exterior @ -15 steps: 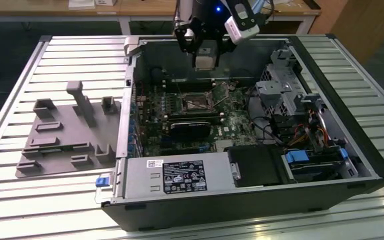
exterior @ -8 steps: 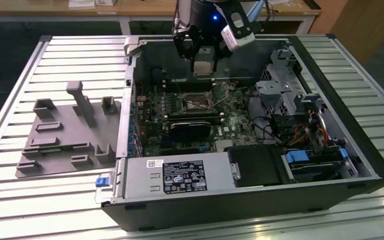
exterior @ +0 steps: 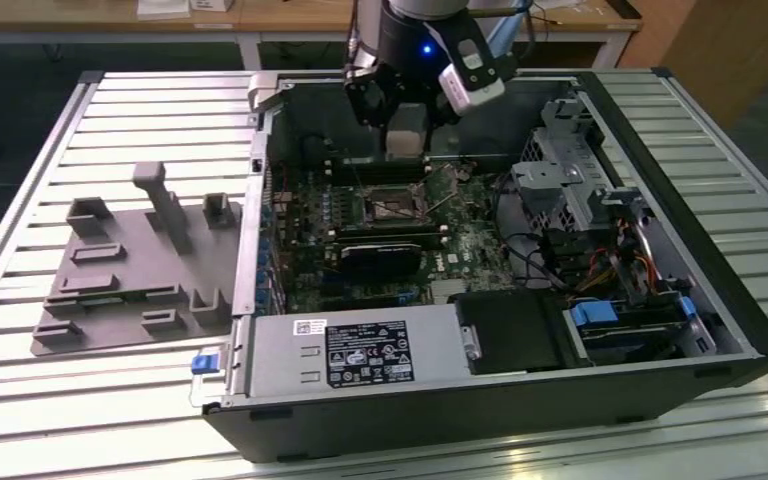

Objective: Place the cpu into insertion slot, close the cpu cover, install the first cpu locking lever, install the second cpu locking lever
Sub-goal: 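Place the cpu into insertion slot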

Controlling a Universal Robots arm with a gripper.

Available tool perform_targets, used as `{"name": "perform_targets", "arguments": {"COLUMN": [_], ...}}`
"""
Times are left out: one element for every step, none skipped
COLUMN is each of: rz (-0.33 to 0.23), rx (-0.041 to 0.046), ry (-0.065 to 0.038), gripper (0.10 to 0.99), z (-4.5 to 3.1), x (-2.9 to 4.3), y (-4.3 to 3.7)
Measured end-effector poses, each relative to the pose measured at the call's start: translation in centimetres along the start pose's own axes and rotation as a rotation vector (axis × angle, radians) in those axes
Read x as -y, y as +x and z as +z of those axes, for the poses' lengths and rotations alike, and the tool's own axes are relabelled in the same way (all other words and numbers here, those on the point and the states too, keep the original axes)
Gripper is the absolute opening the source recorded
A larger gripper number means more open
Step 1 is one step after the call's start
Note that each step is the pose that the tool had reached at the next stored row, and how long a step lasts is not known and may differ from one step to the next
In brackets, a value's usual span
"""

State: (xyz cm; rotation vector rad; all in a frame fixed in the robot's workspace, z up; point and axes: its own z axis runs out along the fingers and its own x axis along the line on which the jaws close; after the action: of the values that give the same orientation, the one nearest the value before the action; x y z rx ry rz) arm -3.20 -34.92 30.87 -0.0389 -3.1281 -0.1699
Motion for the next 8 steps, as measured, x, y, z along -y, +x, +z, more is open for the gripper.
{"name": "perform_targets", "arguments": {"rz": [0.000, 0.000, 0.000, 0.000, 0.000, 0.000, 0.000, 0.000], "rx": [0.0000, 0.0000, 0.0000, 0.0000, 0.0000, 0.0000, 0.0000, 0.0000], "ry": [0.000, 0.000, 0.000, 0.000, 0.000, 0.000, 0.000, 0.000], "gripper": [0.537, 0.537, 0.537, 0.537, 0.537, 0.537, 0.537, 0.537], "z": [0.18, 0.35, 0.48, 0.63, 0.79, 0.96, 1.12, 1.28], "x": [0.02, 0.04, 0.05, 0.07, 0.09, 0.11, 0.12, 0.14], "y": [0.00, 0.00, 0.00, 0.00, 0.00, 0.00, -0.01, -0.01]}}
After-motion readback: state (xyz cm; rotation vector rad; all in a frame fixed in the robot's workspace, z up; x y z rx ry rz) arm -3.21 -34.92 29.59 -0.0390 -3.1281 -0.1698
